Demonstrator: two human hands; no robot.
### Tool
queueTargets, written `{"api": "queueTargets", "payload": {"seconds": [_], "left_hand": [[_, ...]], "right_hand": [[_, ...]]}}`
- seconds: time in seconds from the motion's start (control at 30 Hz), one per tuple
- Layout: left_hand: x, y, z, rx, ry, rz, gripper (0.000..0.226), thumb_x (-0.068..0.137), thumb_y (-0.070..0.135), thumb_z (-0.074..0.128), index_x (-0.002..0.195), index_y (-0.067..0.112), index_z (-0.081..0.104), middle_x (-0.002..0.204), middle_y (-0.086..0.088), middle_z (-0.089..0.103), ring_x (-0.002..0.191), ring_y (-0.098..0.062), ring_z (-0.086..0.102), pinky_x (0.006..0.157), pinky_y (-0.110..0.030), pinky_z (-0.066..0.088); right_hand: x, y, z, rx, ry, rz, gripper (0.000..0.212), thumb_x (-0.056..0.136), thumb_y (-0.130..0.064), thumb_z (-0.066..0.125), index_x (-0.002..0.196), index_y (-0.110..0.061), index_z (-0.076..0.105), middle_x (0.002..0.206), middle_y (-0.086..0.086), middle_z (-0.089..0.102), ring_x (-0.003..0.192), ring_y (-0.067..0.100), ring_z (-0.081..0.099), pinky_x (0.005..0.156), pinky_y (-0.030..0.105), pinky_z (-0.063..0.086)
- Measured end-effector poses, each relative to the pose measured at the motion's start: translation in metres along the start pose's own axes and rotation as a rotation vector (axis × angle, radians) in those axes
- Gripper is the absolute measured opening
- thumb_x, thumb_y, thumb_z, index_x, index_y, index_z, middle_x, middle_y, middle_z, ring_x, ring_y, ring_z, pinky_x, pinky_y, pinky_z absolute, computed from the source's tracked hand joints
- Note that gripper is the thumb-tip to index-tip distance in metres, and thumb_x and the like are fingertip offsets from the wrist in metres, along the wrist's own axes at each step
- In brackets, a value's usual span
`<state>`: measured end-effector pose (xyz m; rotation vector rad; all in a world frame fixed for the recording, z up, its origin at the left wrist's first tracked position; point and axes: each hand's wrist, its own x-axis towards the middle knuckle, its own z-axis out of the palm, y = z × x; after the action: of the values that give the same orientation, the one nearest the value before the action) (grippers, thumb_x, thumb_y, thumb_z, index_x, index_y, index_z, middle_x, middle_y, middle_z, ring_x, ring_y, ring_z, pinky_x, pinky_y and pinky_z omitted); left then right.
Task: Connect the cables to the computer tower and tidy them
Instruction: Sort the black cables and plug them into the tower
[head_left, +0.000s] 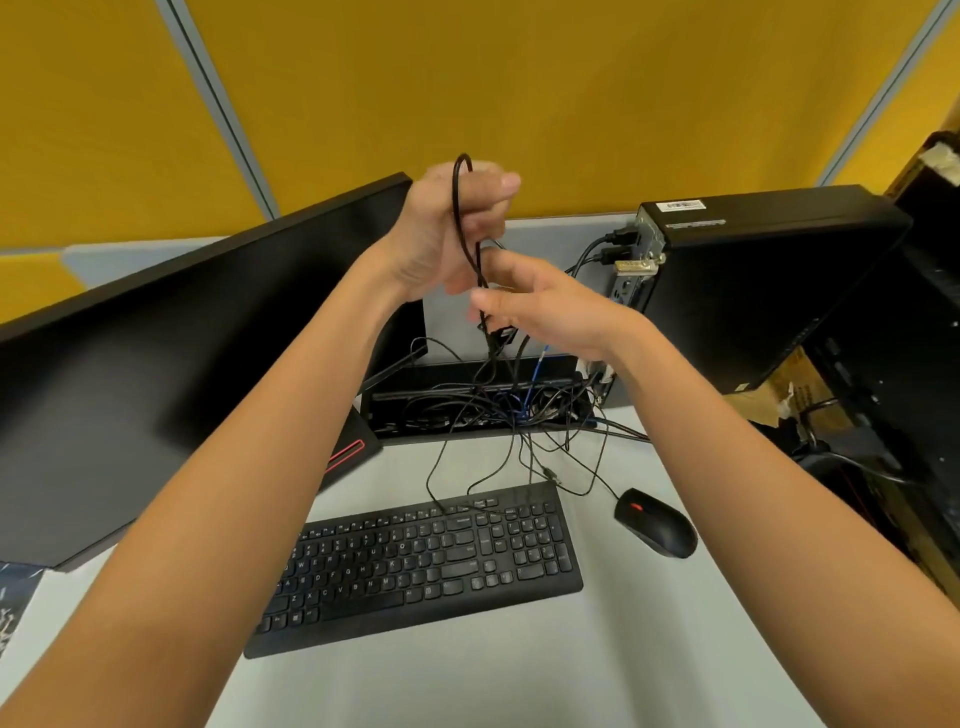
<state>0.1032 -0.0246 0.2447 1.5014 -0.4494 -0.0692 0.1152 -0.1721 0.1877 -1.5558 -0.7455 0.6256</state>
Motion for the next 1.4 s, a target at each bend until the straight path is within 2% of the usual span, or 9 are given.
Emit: {"api": "queueTargets", "payload": {"seconds": [0.13, 0.37, 0.53, 0.67, 0.77, 0.9, 0.97, 1.17, 1.4], "left_hand": [[-0.011, -0.001, -0.016, 0.06, -0.089, -0.079, 0.03, 0.062, 0.037, 0.073, 0.055, 0.021, 0.049, 0.079, -0.01, 0.042, 0.075, -0.016, 0.039, 0.069, -0.03, 0.032], [-0.034, -0.048, -0.034, -0.404, -0.021, -0.337, 0.095, 0.048, 0.058, 0.085, 0.124, 0.014, 0.048, 0.128, -0.015, 0.048, 0.118, -0.026, 0.051, 0.093, -0.039, 0.047], [-0.047, -0.079, -0.02, -0.501, 0.159, -0.421, 0.069, 0.064, 0.033, 0.064, 0.127, 0.008, 0.054, 0.134, -0.018, 0.05, 0.125, -0.027, 0.05, 0.102, -0.043, 0.04], [-0.05, -0.085, 0.002, -0.373, -0.017, -0.406, 0.066, 0.057, 0.028, 0.056, 0.121, 0.01, 0.056, 0.124, -0.009, 0.058, 0.118, -0.023, 0.052, 0.1, -0.041, 0.034], [-0.047, -0.081, 0.019, 0.132, -0.16, -0.419, 0.042, 0.072, 0.035, 0.065, 0.108, 0.014, 0.063, 0.11, -0.001, 0.066, 0.112, -0.018, 0.058, 0.102, -0.036, 0.034], [-0.048, -0.082, 0.028, 0.373, -0.051, -0.442, 0.047, 0.1, 0.041, 0.04, 0.062, 0.015, 0.046, 0.049, 0.007, 0.045, 0.05, -0.011, 0.043, 0.075, -0.025, 0.041], [-0.045, -0.078, 0.023, 0.232, 0.144, -0.399, 0.052, 0.102, 0.043, 0.033, 0.057, 0.018, 0.034, 0.045, 0.011, 0.028, 0.043, -0.009, 0.024, 0.05, -0.023, 0.025], [-0.016, -0.008, 0.008, -0.144, 0.281, -0.214, 0.051, 0.103, 0.04, 0.031, 0.056, 0.02, 0.025, 0.045, 0.009, 0.02, 0.037, -0.007, 0.015, 0.035, -0.019, 0.015], [-0.003, 0.08, 0.004, 0.007, 0.181, -0.003, 0.048, 0.104, 0.035, 0.028, 0.059, 0.021, 0.024, 0.048, 0.009, 0.018, 0.043, -0.01, 0.011, 0.038, -0.021, 0.013]], "right_hand": [[-0.003, 0.0, -0.011, 0.396, 0.048, 0.054, 0.01, 0.094, -0.011, 0.048, 0.094, -0.007, 0.057, 0.096, 0.007, 0.061, 0.084, 0.01, 0.06, 0.075, 0.021, 0.048], [0.007, 0.003, -0.007, -0.136, 0.458, 0.053, 0.013, 0.093, -0.02, 0.062, 0.085, -0.017, 0.071, 0.091, -0.004, 0.073, 0.084, 0.001, 0.063, 0.075, 0.013, 0.046], [0.007, 0.002, -0.005, -0.204, 0.68, -0.008, 0.015, 0.086, -0.023, 0.071, 0.086, -0.008, 0.075, 0.073, -0.007, 0.069, 0.066, -0.005, 0.058, 0.071, 0.015, 0.045], [0.009, -0.014, -0.006, -0.098, 0.746, -0.096, 0.014, 0.085, -0.019, 0.073, 0.077, -0.007, 0.07, 0.059, -0.001, 0.06, 0.051, 0.006, 0.054, 0.059, 0.02, 0.05], [0.012, -0.027, -0.015, 0.009, 0.826, -0.151, 0.014, 0.085, -0.015, 0.073, 0.073, -0.01, 0.066, 0.054, -0.002, 0.062, 0.048, 0.007, 0.057, 0.057, 0.021, 0.053], [0.014, -0.028, -0.033, 0.007, 0.876, -0.11, 0.014, 0.088, -0.013, 0.069, 0.077, -0.005, 0.063, 0.062, 0.006, 0.062, 0.049, 0.007, 0.061, 0.056, 0.021, 0.054], [0.01, -0.016, -0.041, -0.043, 0.761, 0.024, 0.012, 0.094, -0.015, 0.061, 0.089, -0.005, 0.065, 0.079, 0.007, 0.065, 0.065, 0.006, 0.066, 0.067, 0.022, 0.058], [-0.009, 0.04, -0.011, -0.316, 0.029, 0.31, 0.057, 0.092, -0.014, 0.062, 0.142, -0.032, 0.041, 0.144, -0.009, 0.043, 0.125, 0.009, 0.048, 0.091, 0.022, 0.045], [-0.006, 0.067, 0.021, -0.397, -0.09, 0.292, 0.016, 0.1, -0.016, 0.047, 0.098, -0.006, 0.06, 0.11, 0.01, 0.066, 0.104, 0.02, 0.061, 0.093, 0.029, 0.047]]}}
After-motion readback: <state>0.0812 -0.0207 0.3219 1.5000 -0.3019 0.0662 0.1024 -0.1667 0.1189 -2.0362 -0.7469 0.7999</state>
